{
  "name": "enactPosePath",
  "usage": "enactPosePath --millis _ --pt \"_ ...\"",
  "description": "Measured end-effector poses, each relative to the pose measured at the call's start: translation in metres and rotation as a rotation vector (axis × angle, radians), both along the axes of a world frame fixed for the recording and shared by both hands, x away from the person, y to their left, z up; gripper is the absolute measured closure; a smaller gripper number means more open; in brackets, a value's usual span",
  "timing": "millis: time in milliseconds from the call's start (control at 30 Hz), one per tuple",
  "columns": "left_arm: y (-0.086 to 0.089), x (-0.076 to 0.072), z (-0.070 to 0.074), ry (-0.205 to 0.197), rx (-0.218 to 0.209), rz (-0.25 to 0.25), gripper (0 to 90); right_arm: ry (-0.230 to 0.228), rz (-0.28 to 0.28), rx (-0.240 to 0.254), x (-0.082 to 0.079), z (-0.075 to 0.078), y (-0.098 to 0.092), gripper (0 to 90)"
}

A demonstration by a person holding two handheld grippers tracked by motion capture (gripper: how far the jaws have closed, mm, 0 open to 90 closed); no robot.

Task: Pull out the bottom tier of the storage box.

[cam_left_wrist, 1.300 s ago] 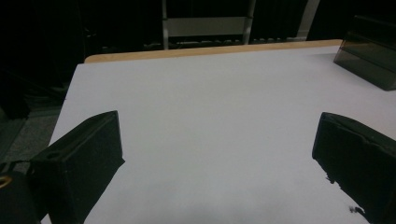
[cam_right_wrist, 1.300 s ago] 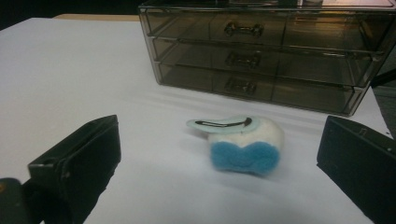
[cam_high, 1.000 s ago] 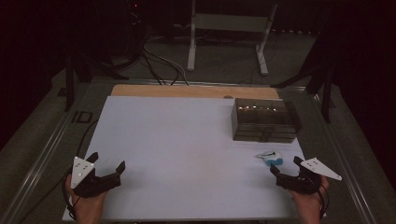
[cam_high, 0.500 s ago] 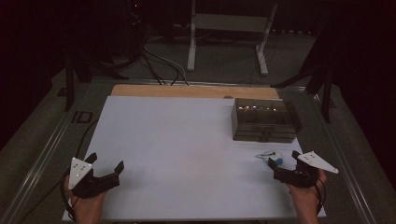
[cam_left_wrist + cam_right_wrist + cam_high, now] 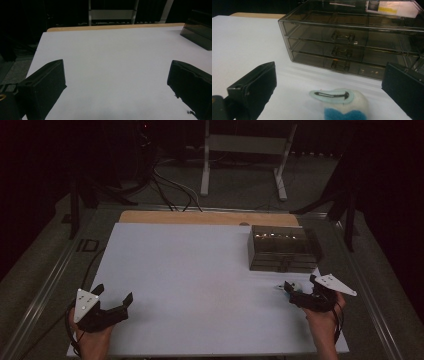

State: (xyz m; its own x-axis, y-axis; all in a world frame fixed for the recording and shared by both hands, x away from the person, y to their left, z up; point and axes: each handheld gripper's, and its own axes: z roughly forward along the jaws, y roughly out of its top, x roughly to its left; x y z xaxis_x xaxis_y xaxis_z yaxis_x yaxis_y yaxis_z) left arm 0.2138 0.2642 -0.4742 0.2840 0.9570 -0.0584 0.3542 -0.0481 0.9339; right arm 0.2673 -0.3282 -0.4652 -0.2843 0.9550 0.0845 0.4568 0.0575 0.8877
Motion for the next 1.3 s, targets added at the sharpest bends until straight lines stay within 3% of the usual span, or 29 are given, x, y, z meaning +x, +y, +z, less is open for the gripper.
enactPosePath --millis 967,1300 --pt "0.0 0.0 0.0 -0.001 -0.002 0.004 3.3 0.035 -0.035 -0.008 0.036 -0.006 0.003 0.0" --pt "0.0 0.0 0.0 -0.003 -0.001 0.006 3.3 0.073 -0.048 -0.011 0.052 -0.017 0.003 0.0"
